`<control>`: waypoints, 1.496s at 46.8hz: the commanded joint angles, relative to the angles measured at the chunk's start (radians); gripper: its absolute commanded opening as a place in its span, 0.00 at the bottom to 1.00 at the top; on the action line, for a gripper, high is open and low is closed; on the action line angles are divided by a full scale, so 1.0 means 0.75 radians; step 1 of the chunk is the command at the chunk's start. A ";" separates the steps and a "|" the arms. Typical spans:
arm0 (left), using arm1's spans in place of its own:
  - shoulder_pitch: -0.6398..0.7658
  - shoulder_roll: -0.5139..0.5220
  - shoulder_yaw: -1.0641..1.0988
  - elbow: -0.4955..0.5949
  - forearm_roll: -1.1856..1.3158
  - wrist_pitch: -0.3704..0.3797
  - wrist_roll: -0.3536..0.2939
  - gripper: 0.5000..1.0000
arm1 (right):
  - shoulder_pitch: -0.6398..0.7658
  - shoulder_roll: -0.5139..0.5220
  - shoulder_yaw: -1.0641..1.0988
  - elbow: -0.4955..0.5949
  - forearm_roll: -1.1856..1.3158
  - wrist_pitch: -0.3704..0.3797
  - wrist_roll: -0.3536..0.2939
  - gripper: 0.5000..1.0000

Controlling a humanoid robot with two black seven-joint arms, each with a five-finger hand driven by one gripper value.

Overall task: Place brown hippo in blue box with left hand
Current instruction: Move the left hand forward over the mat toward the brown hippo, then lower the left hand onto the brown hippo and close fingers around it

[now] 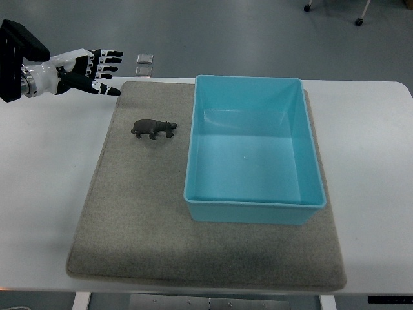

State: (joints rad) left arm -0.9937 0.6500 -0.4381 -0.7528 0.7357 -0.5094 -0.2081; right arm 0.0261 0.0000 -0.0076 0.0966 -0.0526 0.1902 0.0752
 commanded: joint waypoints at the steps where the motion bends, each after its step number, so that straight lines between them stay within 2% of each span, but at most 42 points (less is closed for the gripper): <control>1: -0.006 0.000 0.001 -0.039 0.156 0.000 -0.023 0.99 | 0.000 0.000 0.000 0.000 0.001 0.000 0.000 0.87; 7: -0.009 0.003 0.001 -0.115 0.348 0.014 -0.027 0.99 | 0.000 0.000 0.000 0.000 0.001 0.000 0.000 0.87; 17: -0.009 0.009 0.032 -0.223 0.618 0.160 -0.029 0.99 | 0.000 0.000 0.000 0.000 0.001 0.000 0.000 0.87; 24: -0.006 0.007 0.050 -0.281 0.806 0.221 -0.031 0.99 | 0.000 0.000 0.000 0.000 0.001 0.000 0.000 0.87; 38: -0.015 -0.063 0.150 -0.250 0.950 0.417 -0.033 0.99 | 0.000 0.000 0.000 0.000 0.001 0.000 0.000 0.87; 60: -0.013 -0.134 0.157 -0.230 0.948 0.421 -0.031 0.96 | 0.000 0.000 0.000 0.000 0.001 0.000 0.000 0.87; 63: -0.013 -0.137 0.157 -0.228 0.948 0.421 -0.031 0.93 | 0.000 0.000 0.000 0.000 -0.001 0.000 0.000 0.87; 70: -0.015 -0.139 0.157 -0.221 0.948 0.421 -0.029 0.79 | 0.000 0.000 0.000 0.000 -0.001 0.000 0.000 0.87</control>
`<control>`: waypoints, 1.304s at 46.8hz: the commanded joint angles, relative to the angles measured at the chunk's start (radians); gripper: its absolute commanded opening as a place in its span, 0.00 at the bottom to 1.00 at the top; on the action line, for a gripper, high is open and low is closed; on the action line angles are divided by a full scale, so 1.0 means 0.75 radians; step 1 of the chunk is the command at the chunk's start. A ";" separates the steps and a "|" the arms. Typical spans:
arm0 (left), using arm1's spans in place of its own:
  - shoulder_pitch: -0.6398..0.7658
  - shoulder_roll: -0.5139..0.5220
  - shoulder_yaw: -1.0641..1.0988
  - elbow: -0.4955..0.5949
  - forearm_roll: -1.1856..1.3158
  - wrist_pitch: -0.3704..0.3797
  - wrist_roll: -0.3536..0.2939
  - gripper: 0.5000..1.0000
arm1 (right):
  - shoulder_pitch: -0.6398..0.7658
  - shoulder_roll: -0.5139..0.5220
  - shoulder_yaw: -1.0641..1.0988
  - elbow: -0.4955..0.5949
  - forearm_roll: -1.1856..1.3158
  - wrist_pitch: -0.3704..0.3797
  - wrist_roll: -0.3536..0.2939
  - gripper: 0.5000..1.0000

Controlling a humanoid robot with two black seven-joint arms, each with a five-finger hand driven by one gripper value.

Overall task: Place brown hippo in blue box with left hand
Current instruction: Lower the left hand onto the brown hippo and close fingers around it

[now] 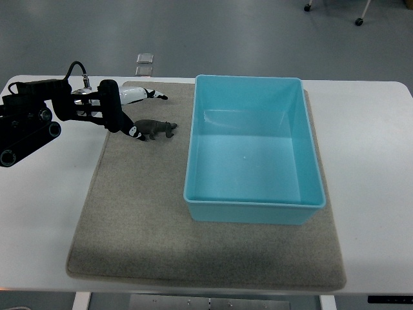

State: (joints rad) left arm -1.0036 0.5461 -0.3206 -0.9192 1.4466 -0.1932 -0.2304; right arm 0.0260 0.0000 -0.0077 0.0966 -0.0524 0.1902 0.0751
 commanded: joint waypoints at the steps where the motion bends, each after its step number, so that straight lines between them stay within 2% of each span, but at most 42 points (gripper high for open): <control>1: -0.002 0.000 0.000 0.001 0.000 0.000 0.000 0.79 | 0.000 0.000 0.000 0.000 0.000 0.000 0.000 0.87; 4: 0.001 0.000 0.002 0.001 0.002 0.000 0.000 0.71 | 0.000 0.000 0.000 0.000 0.000 0.000 0.000 0.87; 7: 0.001 0.000 0.012 0.001 0.002 0.000 0.000 0.70 | 0.000 0.000 0.000 0.000 0.000 0.000 0.000 0.87; 12: -0.008 0.000 0.047 0.001 0.002 0.000 0.000 0.57 | 0.000 0.000 0.000 0.000 0.000 0.000 0.000 0.87; 18: -0.008 0.000 0.047 0.001 0.002 0.000 0.000 0.55 | 0.000 0.000 0.000 0.000 0.000 0.000 0.000 0.87; 26: -0.010 -0.002 0.047 0.001 0.002 0.000 0.000 0.42 | 0.000 0.000 0.000 0.000 0.000 0.000 0.000 0.87; 39: -0.010 0.000 0.049 0.001 0.004 0.000 0.000 0.32 | 0.000 0.000 0.000 0.000 0.000 0.000 0.000 0.87; 41: -0.010 0.000 0.049 0.001 0.004 0.000 0.000 0.26 | 0.000 0.000 0.000 0.000 0.000 0.000 0.000 0.87; 55: -0.008 0.000 0.049 0.001 0.004 0.000 0.000 0.19 | 0.000 0.000 0.000 0.000 0.000 0.000 0.000 0.87; 61: -0.008 0.000 0.049 0.001 0.004 0.000 0.000 0.02 | 0.000 0.000 0.000 0.000 0.000 0.000 0.000 0.87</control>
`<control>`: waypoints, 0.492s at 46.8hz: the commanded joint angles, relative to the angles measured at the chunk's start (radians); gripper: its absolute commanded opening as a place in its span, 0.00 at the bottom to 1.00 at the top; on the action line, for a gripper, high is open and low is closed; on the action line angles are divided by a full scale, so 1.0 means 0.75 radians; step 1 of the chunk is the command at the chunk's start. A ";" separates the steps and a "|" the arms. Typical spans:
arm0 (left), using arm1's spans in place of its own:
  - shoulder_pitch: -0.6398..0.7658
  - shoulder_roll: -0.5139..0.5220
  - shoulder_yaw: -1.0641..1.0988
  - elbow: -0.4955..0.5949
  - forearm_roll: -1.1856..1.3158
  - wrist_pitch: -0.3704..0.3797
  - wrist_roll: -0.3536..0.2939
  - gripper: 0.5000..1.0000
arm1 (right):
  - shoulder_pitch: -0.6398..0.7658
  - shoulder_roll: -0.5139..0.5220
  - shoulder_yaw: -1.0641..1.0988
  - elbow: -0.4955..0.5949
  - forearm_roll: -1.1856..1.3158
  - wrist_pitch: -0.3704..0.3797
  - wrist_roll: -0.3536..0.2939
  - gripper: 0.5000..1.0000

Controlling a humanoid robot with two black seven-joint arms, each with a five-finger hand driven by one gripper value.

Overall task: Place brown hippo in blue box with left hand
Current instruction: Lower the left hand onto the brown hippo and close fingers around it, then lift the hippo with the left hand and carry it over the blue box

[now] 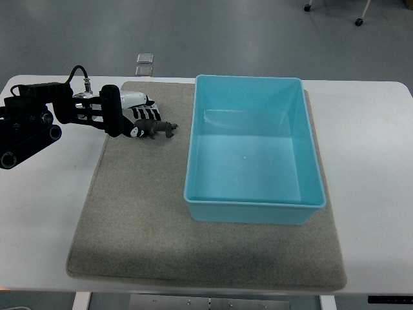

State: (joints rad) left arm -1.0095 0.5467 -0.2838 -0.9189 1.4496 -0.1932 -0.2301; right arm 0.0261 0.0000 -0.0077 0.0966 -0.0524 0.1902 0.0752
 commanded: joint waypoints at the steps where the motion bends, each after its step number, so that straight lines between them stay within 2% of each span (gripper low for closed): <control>1: 0.000 -0.001 0.000 0.000 0.000 0.000 0.000 0.00 | 0.000 0.000 0.000 0.000 0.000 0.000 0.000 0.87; 23: -0.028 0.011 -0.002 -0.002 -0.004 0.002 0.000 0.00 | 0.000 0.000 0.000 0.000 0.000 0.000 0.000 0.87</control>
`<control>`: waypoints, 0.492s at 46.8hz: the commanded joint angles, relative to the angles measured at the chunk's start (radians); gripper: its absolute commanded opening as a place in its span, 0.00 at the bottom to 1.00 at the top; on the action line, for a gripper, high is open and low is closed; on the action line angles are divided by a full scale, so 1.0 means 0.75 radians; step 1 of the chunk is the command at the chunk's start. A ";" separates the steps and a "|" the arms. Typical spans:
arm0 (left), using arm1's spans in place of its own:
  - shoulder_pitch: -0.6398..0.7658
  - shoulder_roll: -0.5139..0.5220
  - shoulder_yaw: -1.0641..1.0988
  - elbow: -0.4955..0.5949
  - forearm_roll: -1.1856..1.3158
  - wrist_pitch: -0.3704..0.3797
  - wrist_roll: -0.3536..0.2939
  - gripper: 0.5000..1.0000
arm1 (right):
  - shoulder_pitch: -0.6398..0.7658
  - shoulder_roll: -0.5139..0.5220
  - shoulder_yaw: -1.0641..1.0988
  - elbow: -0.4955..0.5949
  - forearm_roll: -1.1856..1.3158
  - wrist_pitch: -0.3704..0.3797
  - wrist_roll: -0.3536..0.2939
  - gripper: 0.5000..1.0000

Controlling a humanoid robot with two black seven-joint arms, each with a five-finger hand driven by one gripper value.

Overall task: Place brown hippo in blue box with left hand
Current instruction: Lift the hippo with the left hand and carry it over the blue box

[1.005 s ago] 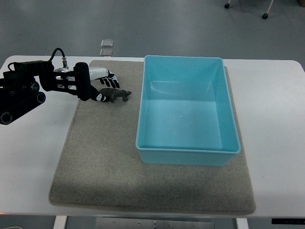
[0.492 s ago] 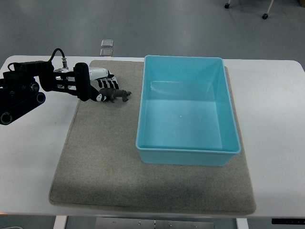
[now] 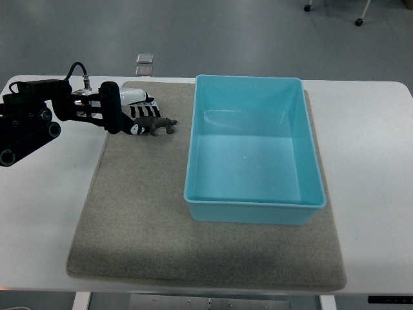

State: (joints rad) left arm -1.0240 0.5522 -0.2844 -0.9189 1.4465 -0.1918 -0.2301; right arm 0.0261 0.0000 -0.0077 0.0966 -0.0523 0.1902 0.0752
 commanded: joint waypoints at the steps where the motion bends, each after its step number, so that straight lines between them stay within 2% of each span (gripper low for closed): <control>1: -0.011 0.006 -0.001 -0.002 0.000 0.000 0.000 0.00 | 0.000 0.000 0.000 0.000 0.000 0.000 0.000 0.87; 7: -0.017 0.016 -0.003 -0.006 -0.020 0.000 0.000 0.00 | 0.000 0.000 0.000 0.000 0.000 0.000 0.000 0.87; 23: -0.119 0.184 -0.018 -0.088 -0.053 -0.037 0.000 0.00 | 0.000 0.000 0.000 0.000 0.000 0.000 0.000 0.87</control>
State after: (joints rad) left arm -1.0934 0.6675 -0.2928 -0.9714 1.4232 -0.2110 -0.2299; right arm 0.0259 0.0000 -0.0077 0.0966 -0.0523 0.1902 0.0752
